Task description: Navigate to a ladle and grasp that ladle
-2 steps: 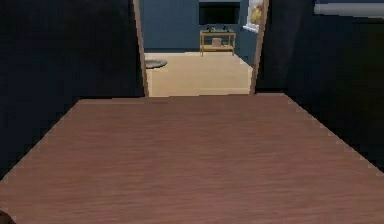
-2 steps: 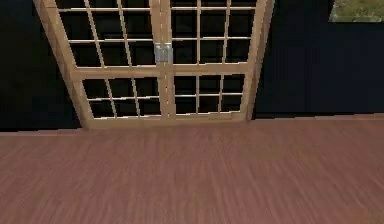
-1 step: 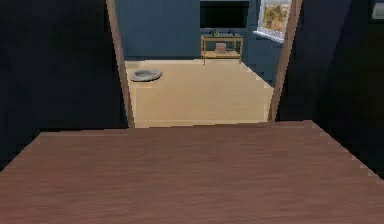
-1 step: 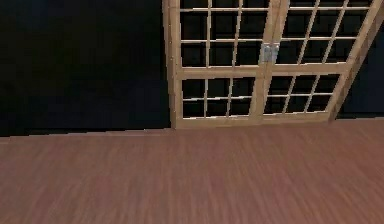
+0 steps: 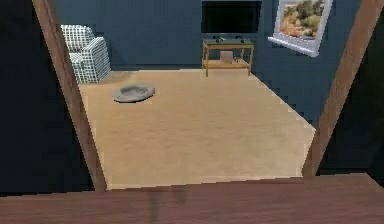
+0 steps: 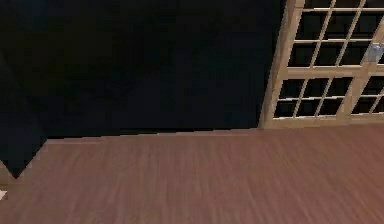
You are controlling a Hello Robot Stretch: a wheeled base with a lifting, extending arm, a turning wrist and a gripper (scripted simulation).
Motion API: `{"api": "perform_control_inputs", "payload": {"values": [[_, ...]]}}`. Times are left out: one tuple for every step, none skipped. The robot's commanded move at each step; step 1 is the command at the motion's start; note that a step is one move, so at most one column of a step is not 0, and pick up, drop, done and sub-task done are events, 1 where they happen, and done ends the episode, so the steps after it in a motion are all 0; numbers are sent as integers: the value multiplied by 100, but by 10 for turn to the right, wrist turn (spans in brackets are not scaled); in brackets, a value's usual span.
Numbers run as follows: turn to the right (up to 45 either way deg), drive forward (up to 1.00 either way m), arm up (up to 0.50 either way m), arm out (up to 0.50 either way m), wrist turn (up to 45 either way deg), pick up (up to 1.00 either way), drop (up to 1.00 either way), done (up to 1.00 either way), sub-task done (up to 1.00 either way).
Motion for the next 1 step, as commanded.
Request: {"api": "perform_control_inputs", "payload": {"values": [[0,100,0,0,0,0,0,0,0]]}}
